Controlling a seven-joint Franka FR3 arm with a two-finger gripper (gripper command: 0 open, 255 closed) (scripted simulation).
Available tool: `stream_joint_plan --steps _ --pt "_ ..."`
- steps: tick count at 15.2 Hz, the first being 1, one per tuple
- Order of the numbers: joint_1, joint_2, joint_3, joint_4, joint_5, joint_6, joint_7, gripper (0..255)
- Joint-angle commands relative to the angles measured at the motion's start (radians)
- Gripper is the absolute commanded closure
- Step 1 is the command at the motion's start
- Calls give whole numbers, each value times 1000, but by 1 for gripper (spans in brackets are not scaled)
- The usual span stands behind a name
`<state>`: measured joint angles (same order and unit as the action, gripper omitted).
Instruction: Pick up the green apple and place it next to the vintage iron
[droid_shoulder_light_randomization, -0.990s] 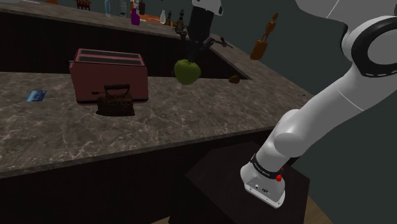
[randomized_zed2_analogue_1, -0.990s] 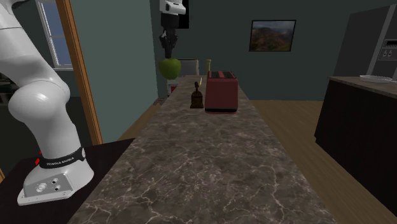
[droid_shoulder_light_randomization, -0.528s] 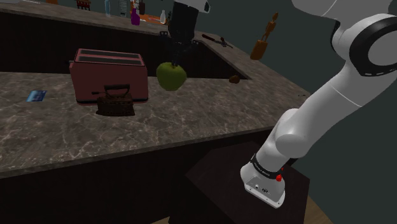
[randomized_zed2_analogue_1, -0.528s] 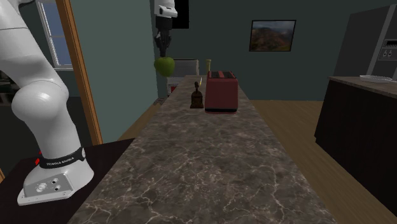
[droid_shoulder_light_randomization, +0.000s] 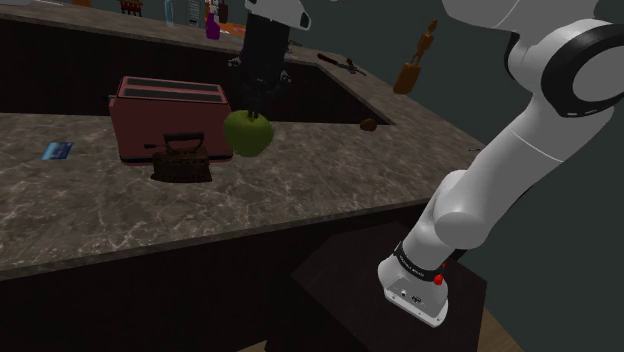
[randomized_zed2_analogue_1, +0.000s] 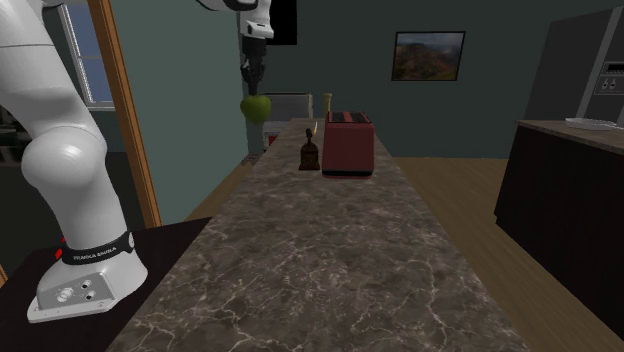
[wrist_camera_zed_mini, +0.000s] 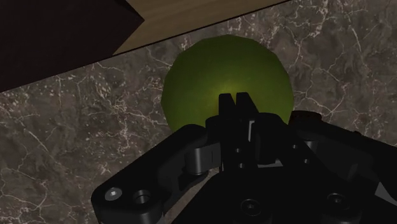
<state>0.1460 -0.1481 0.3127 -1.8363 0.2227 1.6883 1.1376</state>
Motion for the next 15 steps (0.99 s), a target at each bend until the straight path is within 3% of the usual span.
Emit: stream_joint_plan --steps 1,15 --pt "0 -2 0 -27 1 25 -5 255" --pt "5 6 9 -206 11 210 -34 255"
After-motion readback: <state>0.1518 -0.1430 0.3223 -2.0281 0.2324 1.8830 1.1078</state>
